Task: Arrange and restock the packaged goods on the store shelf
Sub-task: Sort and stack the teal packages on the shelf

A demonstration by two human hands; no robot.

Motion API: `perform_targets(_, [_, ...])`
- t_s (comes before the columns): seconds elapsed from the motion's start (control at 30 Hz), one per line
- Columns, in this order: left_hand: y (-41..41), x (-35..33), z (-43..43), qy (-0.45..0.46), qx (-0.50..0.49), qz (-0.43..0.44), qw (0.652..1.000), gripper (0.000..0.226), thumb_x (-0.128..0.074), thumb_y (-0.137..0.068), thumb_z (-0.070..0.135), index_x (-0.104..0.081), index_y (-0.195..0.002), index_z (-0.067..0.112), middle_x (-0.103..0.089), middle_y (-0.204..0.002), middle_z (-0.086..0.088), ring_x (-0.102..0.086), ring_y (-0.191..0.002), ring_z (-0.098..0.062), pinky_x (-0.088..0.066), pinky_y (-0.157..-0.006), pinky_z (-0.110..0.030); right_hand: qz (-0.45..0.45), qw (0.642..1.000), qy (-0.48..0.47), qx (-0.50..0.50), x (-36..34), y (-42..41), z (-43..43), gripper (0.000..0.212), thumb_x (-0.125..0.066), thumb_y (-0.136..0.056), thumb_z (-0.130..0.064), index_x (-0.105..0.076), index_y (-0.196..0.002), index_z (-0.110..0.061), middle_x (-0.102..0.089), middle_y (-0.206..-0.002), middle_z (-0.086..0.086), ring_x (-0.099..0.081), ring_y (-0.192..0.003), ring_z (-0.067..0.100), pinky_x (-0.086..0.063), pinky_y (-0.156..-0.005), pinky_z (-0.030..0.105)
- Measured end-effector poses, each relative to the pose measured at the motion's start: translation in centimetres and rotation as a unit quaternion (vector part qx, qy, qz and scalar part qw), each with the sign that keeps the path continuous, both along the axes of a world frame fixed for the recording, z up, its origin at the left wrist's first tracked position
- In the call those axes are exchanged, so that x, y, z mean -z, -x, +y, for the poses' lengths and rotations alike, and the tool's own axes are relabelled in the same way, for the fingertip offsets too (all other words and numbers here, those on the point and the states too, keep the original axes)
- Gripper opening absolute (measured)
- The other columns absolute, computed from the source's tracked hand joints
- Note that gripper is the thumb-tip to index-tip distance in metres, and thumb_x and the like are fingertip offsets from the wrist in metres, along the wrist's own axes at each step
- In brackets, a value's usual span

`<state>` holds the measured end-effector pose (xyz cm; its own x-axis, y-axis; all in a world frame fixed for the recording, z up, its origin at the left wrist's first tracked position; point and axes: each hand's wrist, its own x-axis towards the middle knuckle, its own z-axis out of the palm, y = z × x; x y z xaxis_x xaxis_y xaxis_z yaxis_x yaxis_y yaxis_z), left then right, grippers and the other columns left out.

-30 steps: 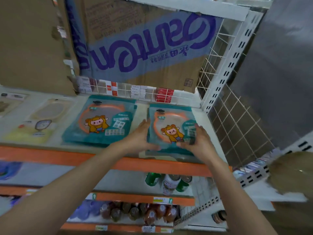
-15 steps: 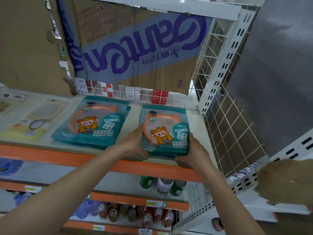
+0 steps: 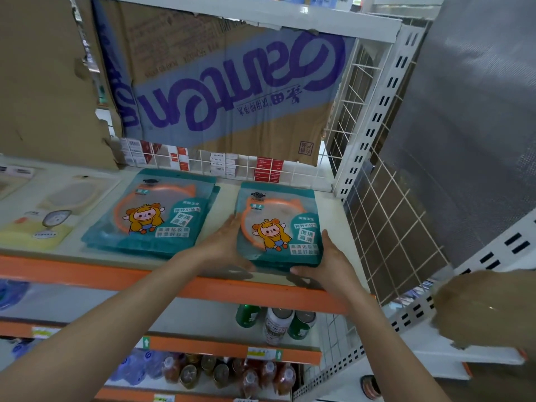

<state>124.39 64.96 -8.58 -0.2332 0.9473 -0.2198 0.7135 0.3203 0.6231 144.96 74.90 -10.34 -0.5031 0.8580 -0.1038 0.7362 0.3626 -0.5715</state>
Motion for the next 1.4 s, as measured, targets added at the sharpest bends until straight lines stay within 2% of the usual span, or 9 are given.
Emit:
perform_targets(0.2, [0.1, -0.1, -0.2, -0.020, -0.011, -0.009, 1.000, 0.107, -0.079, -0.070, 0.030, -0.005, -0.148, 0.021, -0.016, -0.154, 0.002, -0.021, -0.139, -0.014, -0.021, -0.103, -0.019, -0.023, 0.999, -0.040, 0.000, 0.4, 0.2, 0.0, 0.061, -0.074, -0.074, -0.038, -0.043, -0.122, -0.017, -0.061, -0.119, 0.001, -0.057, -0.107, 0.020, -0.044, -0.074, 0.027])
perform_targets(0.3, [0.2, -0.3, -0.3, -0.023, 0.007, -0.016, 1.000, 0.113, -0.078, -0.071, 0.031, 0.003, -0.148, 0.024, -0.002, -0.157, 0.001, -0.008, -0.143, -0.015, -0.016, -0.111, -0.025, -0.017, 1.000, -0.019, 0.003, 0.1, 0.1, 0.0, 0.080, -0.076, -0.071, -0.040, -0.034, -0.135, -0.014, -0.052, -0.134, 0.003, -0.051, -0.119, 0.020, -0.046, -0.088, 0.033])
perform_targets(0.4, [0.9, -1.6, -0.9, -0.040, 0.038, -0.029, 0.998, 0.117, -0.077, -0.072, 0.034, 0.014, -0.146, 0.026, 0.017, -0.155, 0.005, 0.010, -0.143, -0.011, -0.005, -0.114, -0.028, -0.022, 1.000, 0.002, -0.009, -1.5, 0.0, -0.6, 0.119, -0.080, -0.064, -0.044, -0.002, -0.149, -0.014, -0.016, -0.156, 0.006, -0.021, -0.142, 0.022, -0.028, -0.112, 0.044])
perform_targets(0.53, [4.9, -3.9, -2.9, -0.101, 0.029, -0.016, 0.994, 0.109, -0.062, -0.072, 0.057, 0.011, -0.147, 0.027, 0.015, -0.153, 0.012, 0.008, -0.140, -0.005, -0.003, -0.115, -0.031, 0.041, 0.996, -0.053, -0.056, -4.5, 3.5, -2.0, 0.098, -0.077, -0.070, -0.040, -0.019, -0.146, -0.018, -0.032, -0.147, 0.001, -0.033, -0.134, 0.021, -0.032, -0.105, 0.033])
perform_targets(0.7, [15.5, -4.9, -8.7, -0.126, -0.066, 0.077, 0.987, 0.085, -0.059, -0.086, 0.044, -0.007, -0.149, 0.022, 0.004, -0.157, 0.003, 0.000, -0.144, -0.013, -0.006, -0.115, -0.029, -0.014, 0.981, -0.129, -0.144, -5.1, 14.2, -5.6, 0.086, -0.064, -0.073, -0.058, -0.023, -0.142, -0.026, -0.037, -0.146, 0.002, -0.038, -0.130, 0.023, -0.037, -0.105, 0.048])
perform_targets(0.9, [28.4, -4.5, -20.4, -0.065, -0.125, 0.132, 0.981, 0.088, -0.060, -0.082, 0.053, -0.018, -0.148, 0.010, -0.001, -0.157, -0.007, -0.003, -0.145, -0.017, -0.010, -0.114, -0.030, -0.018, 0.970, -0.161, -0.180, -3.9, 28.8, -12.8, 0.080, -0.062, -0.074, -0.058, -0.036, -0.136, -0.014, -0.046, -0.136, 0.008, -0.043, -0.124, 0.027, -0.039, -0.099, 0.044])
perform_targets(1.0, [35.0, -5.4, -26.1, -0.055, -0.131, 0.166, 0.976, 0.071, -0.059, -0.087, 0.039, -0.029, -0.142, 0.006, -0.011, -0.156, -0.011, -0.008, -0.144, -0.021, -0.014, -0.113, -0.028, -0.053, 0.962, -0.173, -0.206, -3.8, 36.4, -17.5, 0.085, -0.057, -0.081, -0.057, -0.026, -0.143, -0.008, -0.035, -0.145, 0.013, -0.033, -0.132, 0.029, -0.031, -0.106, 0.042])
perform_targets(1.13, [42.1, -6.5, -32.3, -0.037, -0.171, 0.173, 0.969, 0.076, -0.054, -0.090, 0.038, -0.013, -0.148, 0.010, -0.005, -0.156, -0.012, -0.006, -0.144, -0.023, -0.011, -0.113, -0.030, -0.073, 0.951, -0.184, -0.238, -4.7, 45.5, -23.3, 0.089, -0.052, -0.085, -0.057, -0.010, -0.148, -0.010, -0.019, -0.154, 0.009, -0.020, -0.140, 0.024, -0.022, -0.111, 0.038])
perform_targets(1.4, [55.2, -5.5, -41.4, -0.035, -0.245, 0.206, 0.947, 0.077, -0.058, -0.087, 0.042, -0.021, -0.146, 0.011, -0.018, -0.154, -0.011, -0.017, -0.141, -0.023, -0.015, -0.115, -0.032, -0.058, 0.928, -0.179, -0.320, -5.3, 61.5, -30.5, 0.088, -0.051, -0.086, -0.056, -0.009, -0.149, -0.013, -0.015, -0.156, 0.008, -0.014, -0.143, 0.024, -0.017, -0.115, 0.043])
